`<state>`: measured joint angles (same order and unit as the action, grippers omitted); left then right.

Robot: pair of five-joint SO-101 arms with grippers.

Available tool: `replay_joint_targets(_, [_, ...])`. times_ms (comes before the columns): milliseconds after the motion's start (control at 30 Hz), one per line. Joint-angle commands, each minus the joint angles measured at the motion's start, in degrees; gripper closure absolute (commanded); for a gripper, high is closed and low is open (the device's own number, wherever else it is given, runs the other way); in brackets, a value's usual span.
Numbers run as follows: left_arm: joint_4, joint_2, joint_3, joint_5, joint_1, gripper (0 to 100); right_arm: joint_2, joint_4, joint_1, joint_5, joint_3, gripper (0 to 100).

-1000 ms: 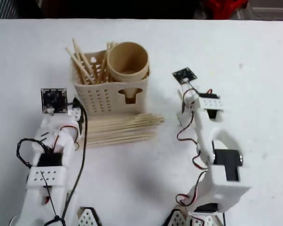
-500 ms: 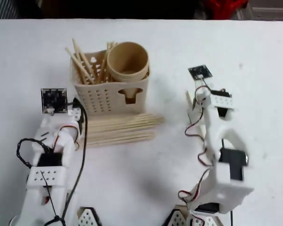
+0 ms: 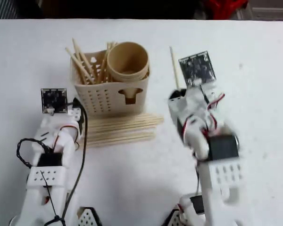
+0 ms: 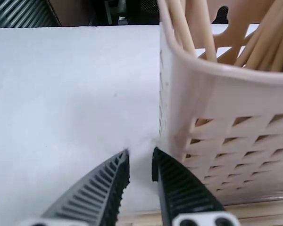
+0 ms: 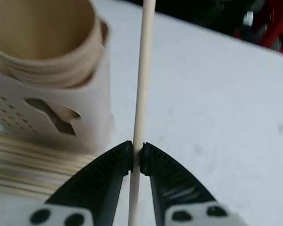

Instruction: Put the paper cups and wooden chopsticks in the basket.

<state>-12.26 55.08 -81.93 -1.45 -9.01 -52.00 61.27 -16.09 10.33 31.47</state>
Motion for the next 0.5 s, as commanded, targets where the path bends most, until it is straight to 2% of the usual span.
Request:
replay_joint_targets(0, [1.5, 1.2, 0.4, -0.8, 0.3, 90, -1.9, -3.0, -5.3, -4.1, -6.7, 98.2])
replay_joint_targets(100, [1.5, 1.2, 0.4, -0.8, 0.3, 90, 0.4, -11.7, -10.4, -7.2, -8.6, 98.1])
replay_joint_targets(333, [1.5, 1.2, 0.4, -0.8, 0.3, 90, 8.1, -44.3, -18.2, -2.7, -9.0, 98.1])
replay_joint_targets(467, [1.5, 1.2, 0.3, -0.8, 0.4, 90, 15.8, -52.6, -22.5, -0.8, -9.0, 98.1])
